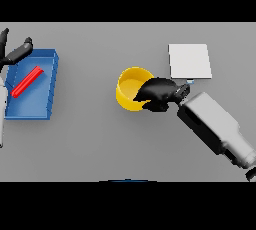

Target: Pick up the red beaker and tilt it to pour out 1 green nut into yellow bowl. Pick up the yellow bowl and place it on the metallic measuring scale.

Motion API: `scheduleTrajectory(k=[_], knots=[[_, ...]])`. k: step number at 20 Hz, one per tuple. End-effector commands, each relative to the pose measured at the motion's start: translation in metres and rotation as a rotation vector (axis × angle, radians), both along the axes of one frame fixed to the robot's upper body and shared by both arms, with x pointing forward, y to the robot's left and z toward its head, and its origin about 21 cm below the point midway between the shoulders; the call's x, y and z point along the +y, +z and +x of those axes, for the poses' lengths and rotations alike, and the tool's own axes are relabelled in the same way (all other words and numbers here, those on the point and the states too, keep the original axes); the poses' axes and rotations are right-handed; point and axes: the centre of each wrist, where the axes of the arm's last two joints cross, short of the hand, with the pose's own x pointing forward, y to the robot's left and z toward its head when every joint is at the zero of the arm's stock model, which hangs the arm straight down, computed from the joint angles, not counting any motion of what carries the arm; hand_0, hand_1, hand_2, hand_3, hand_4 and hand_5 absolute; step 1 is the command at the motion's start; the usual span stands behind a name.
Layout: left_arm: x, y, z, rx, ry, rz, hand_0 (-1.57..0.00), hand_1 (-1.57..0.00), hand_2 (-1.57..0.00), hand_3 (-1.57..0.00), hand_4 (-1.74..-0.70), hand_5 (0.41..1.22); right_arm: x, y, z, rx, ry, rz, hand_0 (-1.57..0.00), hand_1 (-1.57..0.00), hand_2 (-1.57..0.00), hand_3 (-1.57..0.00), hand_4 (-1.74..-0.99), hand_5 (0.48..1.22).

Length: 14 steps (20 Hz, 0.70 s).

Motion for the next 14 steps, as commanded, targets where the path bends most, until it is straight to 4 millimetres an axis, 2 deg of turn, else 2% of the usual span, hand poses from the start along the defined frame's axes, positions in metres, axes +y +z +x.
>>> scheduleTrajectory(k=[1,3,8,9,11,13,14], knots=[[0.002,0.003,0.0,0.005,0.004,0.004,0.0,0.0,0.0,0.0,-0.78,0.726,0.0,0.006,-0.001,-0.005,-0.007,0.007,-1.5,-1.49,-1.49,-1.31,-1.705,1.209],[0.004,0.002,0.0,0.0,0.001,0.005,0.0,0.0,0.0,0.0,-0.78,0.727,-0.007,0.018,-0.002,-0.002,-0.007,0.014,-1.53,-1.52,-1.52,-1.36,-1.714,1.213],[0.003,0.002,-0.001,-0.023,-0.007,-0.007,0.0,0.0,0.0,0.0,-0.8,0.737,-0.012,0.042,-0.001,-0.04,-0.038,-0.004,-1.56,-1.55,-1.55,-1.31,-1.722,1.218],[0.005,0.004,0.001,-0.03,-0.009,-0.001,0.0,0.0,0.0,0.0,-0.8,0.737,-0.011,0.044,0.001,-0.044,-0.049,-0.011,-1.56,-1.55,-1.56,-1.36,-1.724,1.218],[0.009,0.003,0.0,-0.024,-0.012,0.002,0.0,0.0,0.0,0.0,-0.8,0.741,-0.009,0.047,0.007,-0.043,-0.059,-0.008,-1.56,-1.55,-1.56,-1.32,-1.723,1.218],[0.009,0.004,-0.001,-0.023,-0.001,0.005,0.0,0.0,0.0,0.0,-0.8,0.747,-0.02,0.054,0.013,-0.072,-0.097,-0.013,-1.57,-1.56,-1.56,-1.27,-1.723,1.219],[0.006,0.004,-0.001,-0.018,-0.004,0.004,0.0,0.0,0.0,0.0,-0.79,0.748,-0.023,0.057,0.016,-0.099,-0.115,-0.022,-1.47,-1.53,-1.57,-1.28,-1.723,1.22]])
